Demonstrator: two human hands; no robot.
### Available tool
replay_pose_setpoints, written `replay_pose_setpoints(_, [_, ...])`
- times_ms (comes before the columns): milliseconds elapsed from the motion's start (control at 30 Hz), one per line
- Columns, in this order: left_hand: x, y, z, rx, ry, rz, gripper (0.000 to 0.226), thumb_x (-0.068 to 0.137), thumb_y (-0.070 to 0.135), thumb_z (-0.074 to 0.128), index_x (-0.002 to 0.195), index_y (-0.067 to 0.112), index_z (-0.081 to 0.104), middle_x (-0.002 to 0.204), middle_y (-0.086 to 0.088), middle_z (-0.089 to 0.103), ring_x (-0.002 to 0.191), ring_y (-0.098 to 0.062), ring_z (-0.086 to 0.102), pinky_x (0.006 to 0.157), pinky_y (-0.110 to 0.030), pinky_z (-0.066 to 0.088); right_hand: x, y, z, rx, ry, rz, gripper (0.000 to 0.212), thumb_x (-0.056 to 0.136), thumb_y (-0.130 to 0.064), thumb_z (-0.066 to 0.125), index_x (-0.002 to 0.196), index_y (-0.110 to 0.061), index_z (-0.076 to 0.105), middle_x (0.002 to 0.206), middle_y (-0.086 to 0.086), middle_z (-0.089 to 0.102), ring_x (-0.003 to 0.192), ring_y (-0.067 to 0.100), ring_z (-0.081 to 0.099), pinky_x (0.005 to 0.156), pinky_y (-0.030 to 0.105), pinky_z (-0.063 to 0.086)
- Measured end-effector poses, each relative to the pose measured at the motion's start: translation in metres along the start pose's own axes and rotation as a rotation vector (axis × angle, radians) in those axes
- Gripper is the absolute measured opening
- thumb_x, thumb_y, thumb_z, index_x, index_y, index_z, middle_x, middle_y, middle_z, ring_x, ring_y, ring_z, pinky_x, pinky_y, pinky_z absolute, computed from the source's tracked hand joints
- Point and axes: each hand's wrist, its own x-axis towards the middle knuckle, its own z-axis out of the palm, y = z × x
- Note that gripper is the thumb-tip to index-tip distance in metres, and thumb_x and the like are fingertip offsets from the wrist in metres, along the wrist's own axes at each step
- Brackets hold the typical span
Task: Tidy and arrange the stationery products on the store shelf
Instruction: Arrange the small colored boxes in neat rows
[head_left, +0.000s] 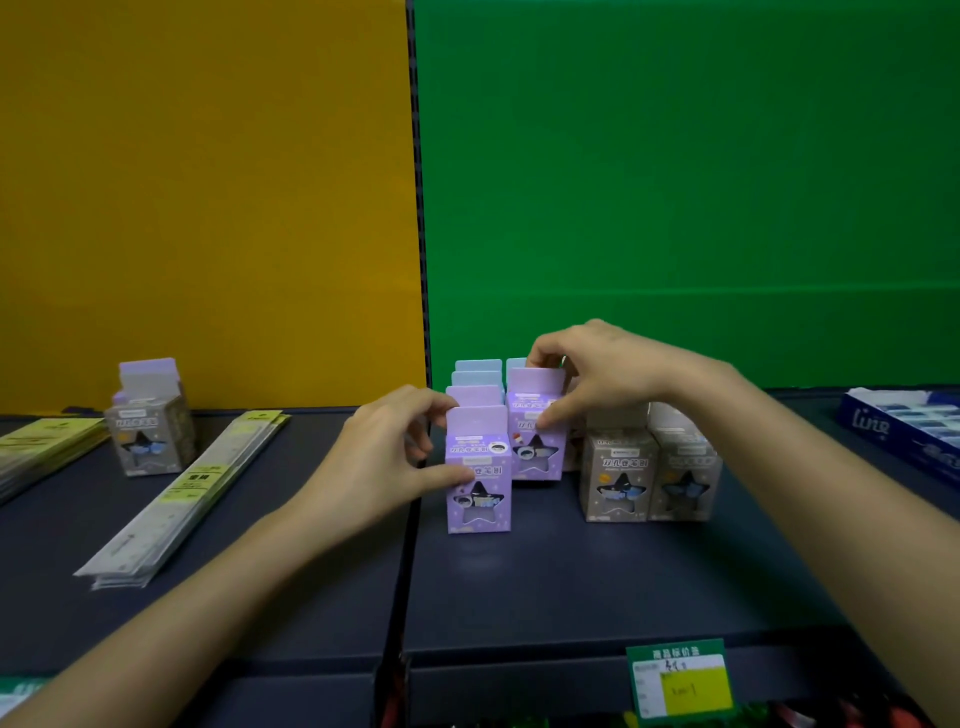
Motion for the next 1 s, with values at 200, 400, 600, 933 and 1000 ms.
replay_pose_setpoints(200, [0.001,0.001,0.0,0.037,0.006,0.002,0.063,0.061,0.036,0.079,0.116,0.017,0.057,0.096,0.003,0.06,0.077,-0.013,0.058,0.068,-0.032,0.055,0.002,0.003,0.006,0.019,0.01,0.014,0.047,0.065,-0.034,0.08,0.103,-0.016,0.06,0.098,-0.002,0.063,0.091,0.017,0.056,0.083,0.032,0.046])
replay_pose_setpoints(400, [0.0,0.002,-0.001,0.095,0.047,-0.001,0.059,0.059,0.038,0.08,0.11,0.016,0.061,0.09,0.002,0.062,0.072,-0.012,0.056,0.067,-0.034,0.052,0.001,0.003,0.01,0.028,0.028,0.022,0.049,0.065,-0.034,0.079,0.107,-0.019,0.058,0.106,0.0,0.064,0.094,0.018,0.057,0.085,0.032,0.047])
replay_pose_setpoints(600, [0.002,0.001,-0.002,0.121,0.048,-0.003,0.057,0.059,0.037,0.081,0.108,0.016,0.062,0.089,0.001,0.062,0.071,-0.014,0.056,0.067,-0.035,0.05,0.0,0.004,0.012,0.035,0.032,0.003,0.053,0.065,-0.035,0.079,0.111,-0.021,0.056,0.113,0.0,0.064,0.101,0.019,0.057,0.091,0.039,0.047])
replay_pose_setpoints(933, [-0.006,-0.001,-0.01,0.113,0.016,-0.031,0.062,0.062,0.043,0.077,0.117,0.02,0.056,0.095,0.007,0.058,0.078,-0.011,0.056,0.071,-0.036,0.052,-0.003,0.0,0.01,0.056,0.011,-0.048,0.06,0.065,-0.036,0.079,0.117,-0.022,0.053,0.115,-0.003,0.06,0.103,0.015,0.054,0.094,0.032,0.044])
replay_pose_setpoints(1000, [-0.01,-0.001,-0.017,0.103,0.033,-0.027,0.061,0.063,0.041,0.077,0.116,0.019,0.056,0.096,0.005,0.059,0.077,-0.012,0.058,0.071,-0.036,0.052,-0.004,-0.004,0.007,0.071,0.012,-0.054,0.058,0.066,-0.033,0.079,0.117,-0.023,0.053,0.11,-0.005,0.06,0.1,0.013,0.054,0.092,0.031,0.044])
